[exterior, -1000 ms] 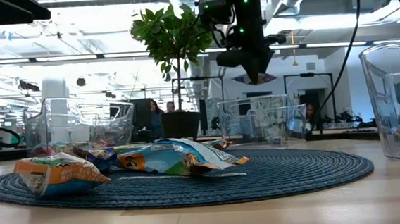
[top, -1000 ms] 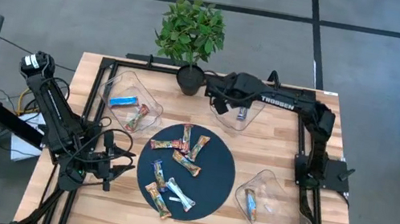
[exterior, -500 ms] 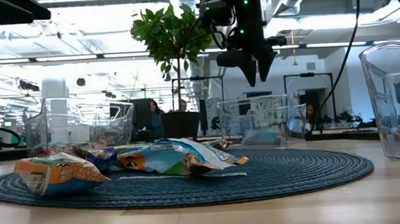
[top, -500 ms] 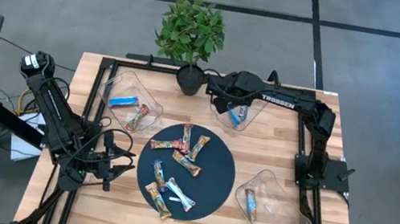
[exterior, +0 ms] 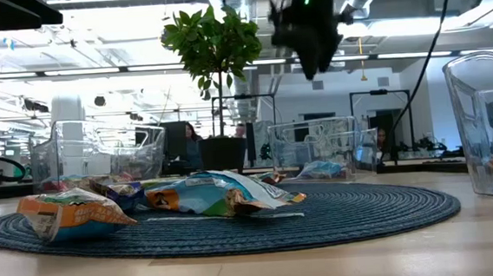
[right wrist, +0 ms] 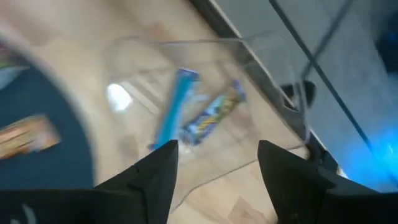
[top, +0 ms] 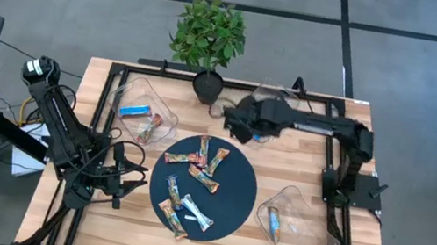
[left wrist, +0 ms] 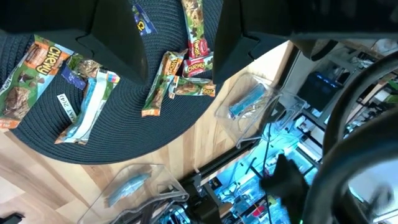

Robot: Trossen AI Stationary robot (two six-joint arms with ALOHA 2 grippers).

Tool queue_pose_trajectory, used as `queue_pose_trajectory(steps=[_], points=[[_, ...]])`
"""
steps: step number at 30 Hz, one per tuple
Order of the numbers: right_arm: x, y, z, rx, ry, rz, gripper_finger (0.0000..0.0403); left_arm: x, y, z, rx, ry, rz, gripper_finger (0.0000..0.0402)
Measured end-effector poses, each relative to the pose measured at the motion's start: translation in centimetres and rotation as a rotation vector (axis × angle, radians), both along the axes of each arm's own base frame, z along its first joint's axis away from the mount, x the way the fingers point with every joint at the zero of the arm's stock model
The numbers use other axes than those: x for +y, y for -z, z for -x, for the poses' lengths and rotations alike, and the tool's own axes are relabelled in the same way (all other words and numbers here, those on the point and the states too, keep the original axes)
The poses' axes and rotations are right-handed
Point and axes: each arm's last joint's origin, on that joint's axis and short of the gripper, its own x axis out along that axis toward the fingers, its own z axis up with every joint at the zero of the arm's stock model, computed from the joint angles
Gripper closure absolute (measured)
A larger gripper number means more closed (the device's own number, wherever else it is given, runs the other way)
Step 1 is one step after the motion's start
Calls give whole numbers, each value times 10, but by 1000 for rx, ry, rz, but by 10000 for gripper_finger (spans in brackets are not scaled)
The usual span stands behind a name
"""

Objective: Pick and place Granola Bars by type
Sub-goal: Put the red granola bar into the top left transparent bin

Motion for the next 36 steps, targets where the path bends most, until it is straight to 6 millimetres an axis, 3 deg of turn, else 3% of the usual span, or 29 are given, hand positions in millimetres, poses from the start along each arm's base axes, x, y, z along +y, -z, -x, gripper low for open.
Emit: queue_pose_trajectory(steps=[3,9,15,20,27,36], points=[[41,-8,2,-26,-117,-4,192,0,0,0,-3,-3,10,226],[135,-6,13,-42,-392,-8,197,1,2,-5,52,40,78,226],[226,16,38,-170,-646,58,203,-1,6,-24,127,127,138,226],[281,38,64,-333,-780,89,209,-6,19,-49,201,261,123,226],[317,61,83,-513,-847,65,218,-6,29,-84,302,345,94,226],[309,91,85,-515,-817,53,225,-8,44,-111,442,504,234,226]])
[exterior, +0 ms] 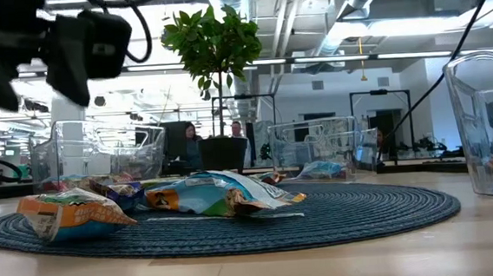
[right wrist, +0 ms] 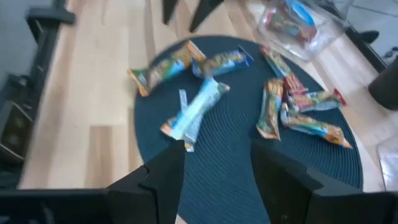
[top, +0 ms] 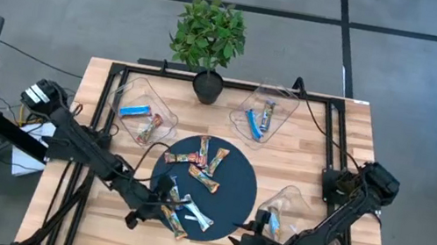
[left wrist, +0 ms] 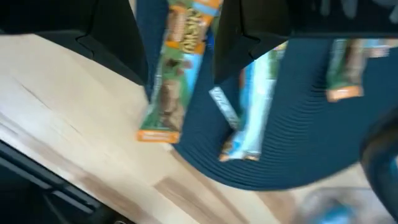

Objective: Pick and place Granola Bars by type
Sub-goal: Put the red granola bar into the top left transparent bin

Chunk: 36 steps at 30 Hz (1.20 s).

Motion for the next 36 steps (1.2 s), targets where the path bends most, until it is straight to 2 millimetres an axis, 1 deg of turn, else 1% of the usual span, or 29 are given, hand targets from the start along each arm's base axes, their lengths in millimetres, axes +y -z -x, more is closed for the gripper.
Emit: queue_pose_trajectory(steps=[5,9,15,19,24,28,30,32,34,36], points=[[-5,6,-3,-1,15,-3,225,-3,20,-9,43,4,6,226],[-7,6,-5,-3,21,-7,226,-6,30,-13,43,19,3,226],[-6,6,-5,-6,19,-9,231,-6,33,-14,43,15,-3,226],[-9,6,-7,-7,31,-8,232,-2,32,-15,-11,-65,-104,226],[-17,9,-14,-7,56,-12,230,8,29,-15,-79,-224,-315,226],[-22,15,-17,-6,72,-13,230,19,14,-20,-40,-392,-403,226],[-25,17,-18,2,77,-19,232,27,7,-26,0,-499,-396,226],[-28,18,-21,6,82,-28,233,39,3,-30,67,-593,-381,226],[-31,17,-24,2,92,-35,234,51,1,-37,118,-652,-331,226],[-33,17,-26,-1,101,-39,234,65,2,-42,159,-672,-281,226]])
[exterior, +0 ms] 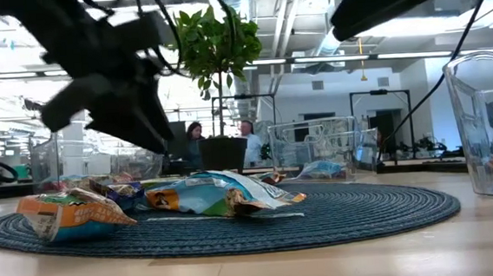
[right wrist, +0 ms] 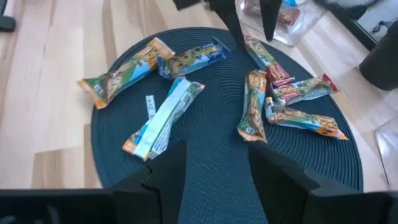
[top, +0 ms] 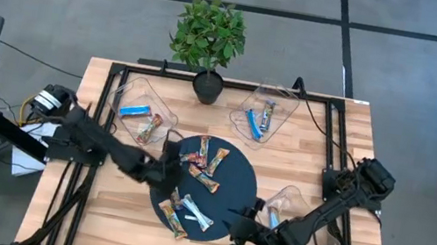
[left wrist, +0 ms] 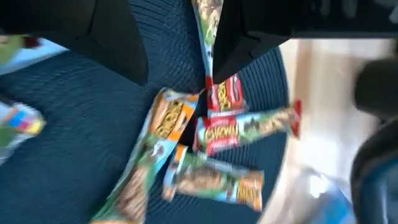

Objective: Pick and place Granola Bars by type
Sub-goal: Put the red granola bar into the top left transparent bin

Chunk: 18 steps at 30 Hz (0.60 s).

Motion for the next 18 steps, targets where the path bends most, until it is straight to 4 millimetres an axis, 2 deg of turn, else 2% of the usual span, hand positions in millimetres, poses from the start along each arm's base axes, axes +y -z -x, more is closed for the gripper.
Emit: queue_pose_trajectory(steps=[9,13,18], points=[[-1,0,-2,-2,5,-3,234,54,2,-13,39,-106,106,226],[0,0,-1,-2,2,-3,237,69,3,-14,66,-80,173,226],[0,0,-1,-2,1,-3,238,77,3,-15,87,-41,206,220]])
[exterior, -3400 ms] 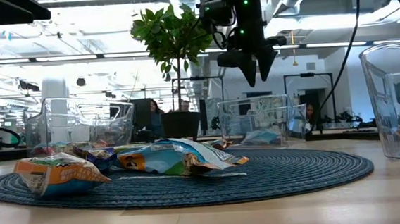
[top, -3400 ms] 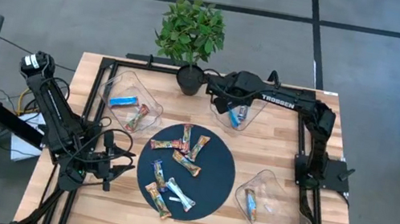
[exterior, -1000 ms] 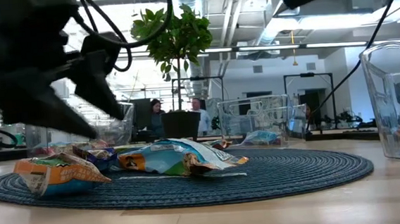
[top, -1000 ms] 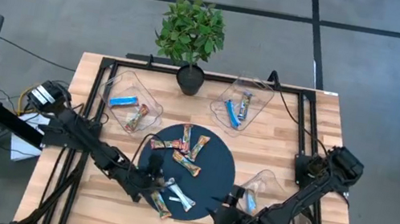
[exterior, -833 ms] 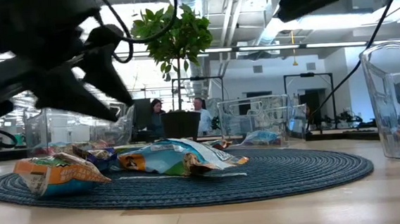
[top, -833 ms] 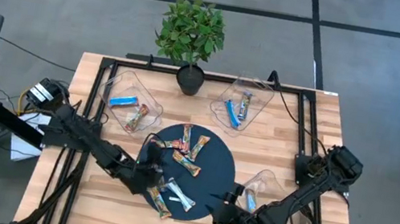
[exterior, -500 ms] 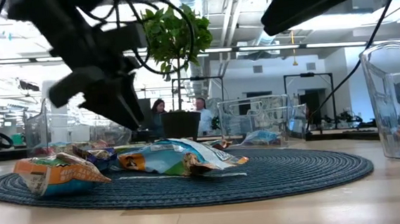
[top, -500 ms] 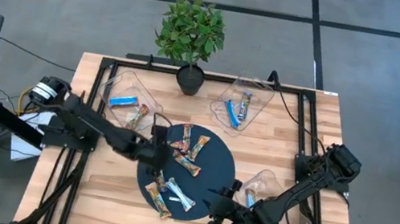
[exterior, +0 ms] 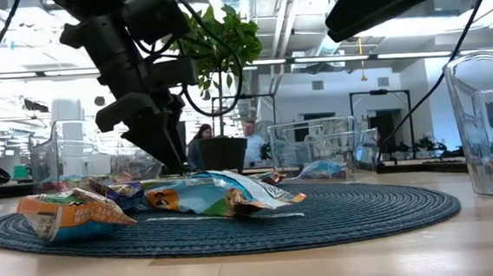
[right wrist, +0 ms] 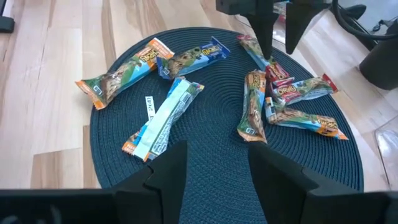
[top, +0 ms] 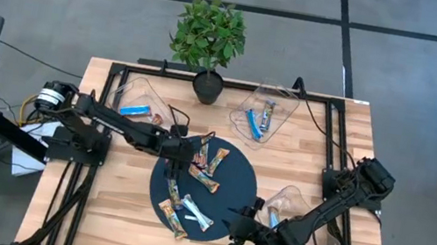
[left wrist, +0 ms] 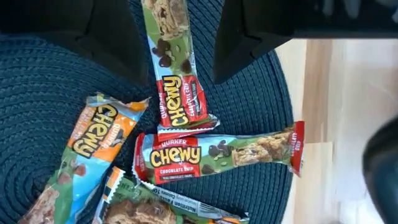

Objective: Pick and place Granola Bars by type
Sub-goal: Put the red granola bar into the top left transparent bin

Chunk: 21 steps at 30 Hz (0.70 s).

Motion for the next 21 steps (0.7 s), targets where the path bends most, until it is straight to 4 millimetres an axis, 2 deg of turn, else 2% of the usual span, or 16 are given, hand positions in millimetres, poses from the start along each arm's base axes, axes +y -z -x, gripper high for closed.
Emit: queue_pose_trajectory(steps=[10,17,21], points=[[0,0,0,-2,0,-2,237,4,9,1,40,17,23,187],[0,-1,-1,-8,1,-7,239,3,28,-4,94,22,21,184],[0,-1,-1,-9,-3,-6,238,4,30,-6,89,16,9,184]])
